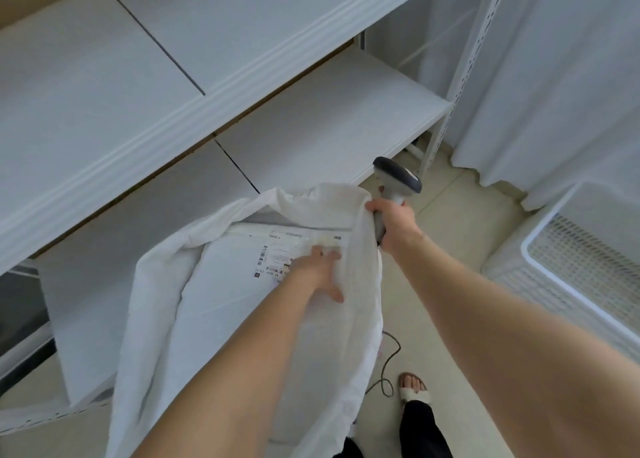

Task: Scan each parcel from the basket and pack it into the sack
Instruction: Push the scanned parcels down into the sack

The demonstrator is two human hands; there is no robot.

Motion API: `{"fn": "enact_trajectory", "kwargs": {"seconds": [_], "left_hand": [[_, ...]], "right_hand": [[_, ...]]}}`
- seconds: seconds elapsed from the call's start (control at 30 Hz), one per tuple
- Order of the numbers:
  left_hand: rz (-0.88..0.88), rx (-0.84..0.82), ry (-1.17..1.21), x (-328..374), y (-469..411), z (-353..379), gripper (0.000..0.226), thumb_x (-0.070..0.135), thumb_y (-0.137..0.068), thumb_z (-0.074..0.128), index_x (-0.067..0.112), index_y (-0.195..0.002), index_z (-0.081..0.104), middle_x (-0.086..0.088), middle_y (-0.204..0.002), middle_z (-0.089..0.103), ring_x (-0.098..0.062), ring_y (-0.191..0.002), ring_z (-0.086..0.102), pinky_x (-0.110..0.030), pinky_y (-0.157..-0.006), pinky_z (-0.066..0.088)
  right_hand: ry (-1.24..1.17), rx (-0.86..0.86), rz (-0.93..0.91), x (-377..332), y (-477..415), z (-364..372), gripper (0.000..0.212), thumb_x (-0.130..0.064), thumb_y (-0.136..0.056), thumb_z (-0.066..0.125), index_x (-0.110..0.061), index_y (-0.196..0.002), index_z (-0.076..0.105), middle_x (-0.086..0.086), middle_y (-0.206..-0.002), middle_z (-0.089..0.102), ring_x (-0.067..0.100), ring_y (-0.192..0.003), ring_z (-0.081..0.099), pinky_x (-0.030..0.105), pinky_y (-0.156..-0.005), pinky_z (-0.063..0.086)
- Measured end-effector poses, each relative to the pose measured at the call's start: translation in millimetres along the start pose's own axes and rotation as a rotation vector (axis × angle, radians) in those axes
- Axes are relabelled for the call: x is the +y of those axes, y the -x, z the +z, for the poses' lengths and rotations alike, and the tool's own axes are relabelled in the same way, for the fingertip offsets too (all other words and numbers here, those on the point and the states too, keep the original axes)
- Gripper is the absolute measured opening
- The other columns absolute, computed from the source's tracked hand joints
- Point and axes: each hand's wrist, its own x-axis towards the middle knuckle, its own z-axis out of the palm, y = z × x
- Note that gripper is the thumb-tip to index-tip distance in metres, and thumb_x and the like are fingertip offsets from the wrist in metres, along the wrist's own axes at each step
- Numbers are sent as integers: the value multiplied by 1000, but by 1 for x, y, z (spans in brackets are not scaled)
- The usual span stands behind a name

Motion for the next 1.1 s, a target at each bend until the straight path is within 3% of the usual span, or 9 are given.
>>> {"fn": "enact_trajectory", "kwargs": {"seconds": [0.13, 0.23, 0.47, 0.53, 0.7, 0.83, 0.9, 1.0, 1.1], "left_hand": [[13, -114, 14, -11, 19, 3, 101, 38, -78, 74, 24, -153, 8, -10, -158, 4, -30, -142, 25, -42, -110, 34], [-52, 71, -5, -27, 40, -1, 80, 28, -84, 67, 23, -150, 23, -9, -155, 14, -28, -139, 28, -38, -108, 33], [-305, 345, 37, -86, 98, -30, 57, 23, -90, 54, 16, -142, 31, -12, -145, 25, -28, -133, 30, -41, -103, 34], [-404, 393, 90, -98, 120, -30, 61, 22, -90, 54, 16, -144, 27, -13, -145, 25, -29, -136, 26, -44, -105, 33], [-725, 327, 323, -144, 181, 7, 87, 33, -91, 54, 16, -152, -7, -20, -156, 5, -35, -144, 7, -56, -112, 21], [-815, 297, 624, -176, 206, 48, 105, 35, -86, 64, 4, -149, -13, -24, -155, 13, -39, -142, 19, -45, -114, 25], [-748, 255, 767, -176, 214, 68, 95, 25, -87, 66, -5, -148, 0, -25, -152, 21, -36, -139, 27, -39, -113, 28], [-644, 298, 1090, -165, 218, 87, 48, 1, -86, 59, -11, -130, 44, -26, -129, 51, -37, -116, 53, -42, -96, 45], [-557, 499, 1447, -173, 222, 56, 41, -1, -86, 57, -12, -125, 49, -25, -113, 57, -37, -103, 60, -36, -80, 47]], "right_hand": [[-12, -57, -77, -28, 31, -3, 26, 3, -80, 64, -18, -93, 59, 10, -96, 63, 26, -80, 62, 44, -78, 56], [42, 67, -72, -15, 49, -18, 31, 1, -83, 66, -11, -111, 57, 9, -90, 61, 25, -79, 61, 46, -86, 54], [311, 36, -84, 6, 88, -31, 32, -13, -88, 69, -7, -116, 55, 11, -95, 63, 23, -76, 61, 40, -66, 56], [380, 7, -98, 10, 100, -30, 34, -18, -88, 70, -10, -116, 54, 9, -91, 63, 22, -72, 62, 36, -61, 56], [571, 31, -97, 40, 129, -40, 50, -30, -81, 74, -12, -123, 53, 10, -96, 59, 28, -80, 57, 48, -86, 56], [566, 26, -16, 64, 156, -62, 57, -25, -72, 84, -10, -116, 52, 12, -95, 61, 28, -71, 57, 43, -75, 55], [574, 18, 49, 78, 167, -70, 47, -18, -71, 85, -8, -102, 52, 13, -79, 59, 24, -57, 55, 35, -58, 50], [575, 36, 159, 98, 182, -65, 25, 2, -75, 75, -3, -76, 51, 11, -61, 54, 21, -49, 50, 27, -47, 43], [567, 58, 123, 108, 196, -42, 16, 9, -76, 62, -2, -73, 51, 11, -58, 49, 22, -48, 45, 28, -52, 39]]}}
